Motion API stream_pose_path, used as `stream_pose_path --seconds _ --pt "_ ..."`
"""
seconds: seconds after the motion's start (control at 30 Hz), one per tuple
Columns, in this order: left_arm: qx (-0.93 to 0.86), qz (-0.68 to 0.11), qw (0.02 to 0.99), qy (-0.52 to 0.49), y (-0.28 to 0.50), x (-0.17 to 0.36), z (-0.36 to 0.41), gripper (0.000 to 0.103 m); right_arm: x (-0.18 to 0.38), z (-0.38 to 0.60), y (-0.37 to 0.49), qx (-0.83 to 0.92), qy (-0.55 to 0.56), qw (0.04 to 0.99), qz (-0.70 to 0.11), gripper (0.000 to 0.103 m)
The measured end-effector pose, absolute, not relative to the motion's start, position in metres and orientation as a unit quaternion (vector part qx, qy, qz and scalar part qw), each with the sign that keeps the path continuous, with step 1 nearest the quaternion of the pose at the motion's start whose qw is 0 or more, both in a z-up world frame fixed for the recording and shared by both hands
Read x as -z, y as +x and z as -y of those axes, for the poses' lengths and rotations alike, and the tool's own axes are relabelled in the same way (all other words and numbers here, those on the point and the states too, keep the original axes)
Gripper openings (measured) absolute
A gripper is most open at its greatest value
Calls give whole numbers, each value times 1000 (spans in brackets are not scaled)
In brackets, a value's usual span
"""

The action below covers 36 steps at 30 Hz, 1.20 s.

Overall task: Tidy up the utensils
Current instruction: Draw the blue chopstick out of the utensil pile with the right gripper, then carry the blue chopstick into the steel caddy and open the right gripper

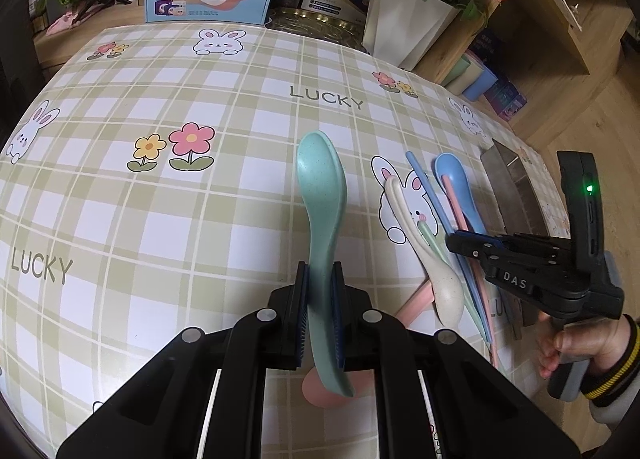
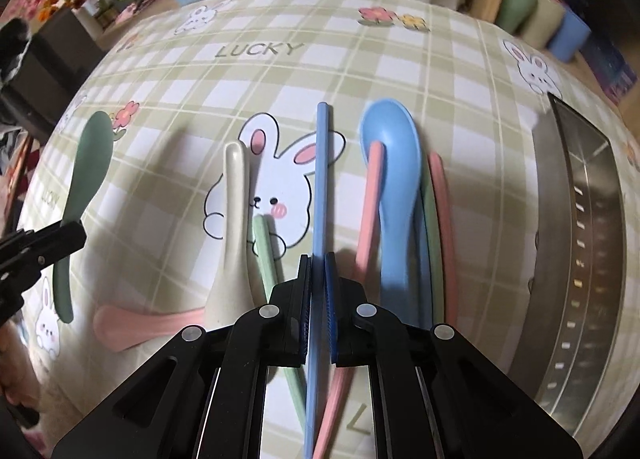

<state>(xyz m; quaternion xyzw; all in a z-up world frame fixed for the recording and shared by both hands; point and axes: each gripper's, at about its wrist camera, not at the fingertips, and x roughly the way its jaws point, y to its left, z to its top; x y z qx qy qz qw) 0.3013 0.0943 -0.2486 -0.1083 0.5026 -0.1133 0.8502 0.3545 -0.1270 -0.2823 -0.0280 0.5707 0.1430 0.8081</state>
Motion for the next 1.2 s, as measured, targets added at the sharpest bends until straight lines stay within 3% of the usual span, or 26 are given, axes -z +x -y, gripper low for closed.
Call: stream_pose_path --seconds 0.57,0.63,0.7,0.73,0.87,1.0,1.2 --pt "116 -501 849 -119 302 248 -98 11 283 124 361 -168 -50 821 -544 9" --pt "115 -500 850 -120 302 247 -98 11 283 123 362 -169 -53 821 -543 16" --pt "116 -500 850 -120 301 247 -99 11 282 121 362 -169 -56 823 -539 33" --pt "117 -499 850 -120 301 246 -99 11 281 120 362 -172 -55 824 -536 35" --pt "116 -499 850 -121 302 245 -100 11 281 123 364 -174 -45 823 -538 33" --pt "115 -499 851 -120 302 244 -101 11 284 123 367 -171 -51 820 -543 20" --pt "114 -501 849 -123 302 245 -101 11 284 115 366 -158 -72 816 -551 19"
